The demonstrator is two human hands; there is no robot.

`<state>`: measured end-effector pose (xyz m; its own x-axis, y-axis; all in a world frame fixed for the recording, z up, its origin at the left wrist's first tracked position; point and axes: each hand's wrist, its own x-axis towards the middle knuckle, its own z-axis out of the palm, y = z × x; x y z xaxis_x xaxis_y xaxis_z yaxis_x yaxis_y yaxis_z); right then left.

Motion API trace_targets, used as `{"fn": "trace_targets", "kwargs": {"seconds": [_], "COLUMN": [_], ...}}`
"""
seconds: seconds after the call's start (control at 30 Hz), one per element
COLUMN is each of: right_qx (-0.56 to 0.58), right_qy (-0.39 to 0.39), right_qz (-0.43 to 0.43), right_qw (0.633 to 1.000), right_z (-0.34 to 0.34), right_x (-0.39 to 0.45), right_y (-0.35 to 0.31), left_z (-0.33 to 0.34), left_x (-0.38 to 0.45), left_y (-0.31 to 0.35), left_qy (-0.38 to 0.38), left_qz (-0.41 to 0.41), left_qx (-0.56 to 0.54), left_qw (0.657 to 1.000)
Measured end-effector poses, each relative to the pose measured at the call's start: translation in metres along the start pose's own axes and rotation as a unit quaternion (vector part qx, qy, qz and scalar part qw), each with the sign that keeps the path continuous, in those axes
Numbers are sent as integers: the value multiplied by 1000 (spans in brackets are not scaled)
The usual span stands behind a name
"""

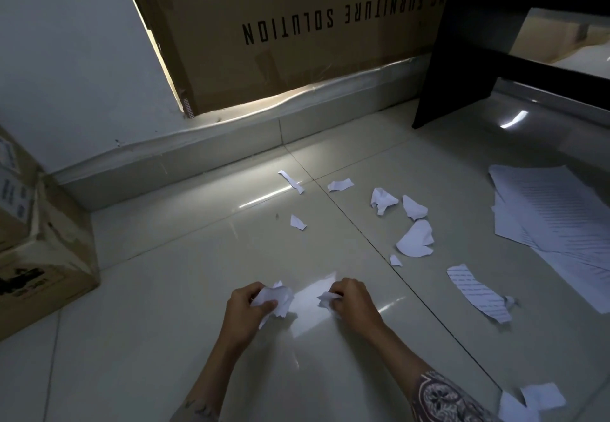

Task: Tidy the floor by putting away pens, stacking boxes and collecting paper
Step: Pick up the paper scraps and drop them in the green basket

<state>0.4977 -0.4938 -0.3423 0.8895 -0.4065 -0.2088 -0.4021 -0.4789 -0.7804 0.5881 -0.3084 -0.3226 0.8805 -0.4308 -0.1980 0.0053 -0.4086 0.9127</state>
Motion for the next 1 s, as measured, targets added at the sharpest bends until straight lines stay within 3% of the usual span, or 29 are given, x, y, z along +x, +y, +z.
{"fn": "trace_targets", "kwargs": {"seconds": [0.23,0.5,0.73,1.0], "right_qx": [57,205,295,276], "right_qy": [9,122,268,469], "right_qz": [25,52,58,57], "right_qw": [998,970,916,837], "right_z": [-10,-81,-196,-344], "right_x": [-6,-17,-68,-189], "right_y": [-6,4,7,12], "left_z": [9,45,135,274], "left_x": [1,14,9,-62], "left_y": [12,65,160,282], "left_qy": [-17,-55,-142,-265], "left_qz": [9,59,110,186], "left_qx": [7,24,-15,-68], "left_qw": [1000,996,984,944]}}
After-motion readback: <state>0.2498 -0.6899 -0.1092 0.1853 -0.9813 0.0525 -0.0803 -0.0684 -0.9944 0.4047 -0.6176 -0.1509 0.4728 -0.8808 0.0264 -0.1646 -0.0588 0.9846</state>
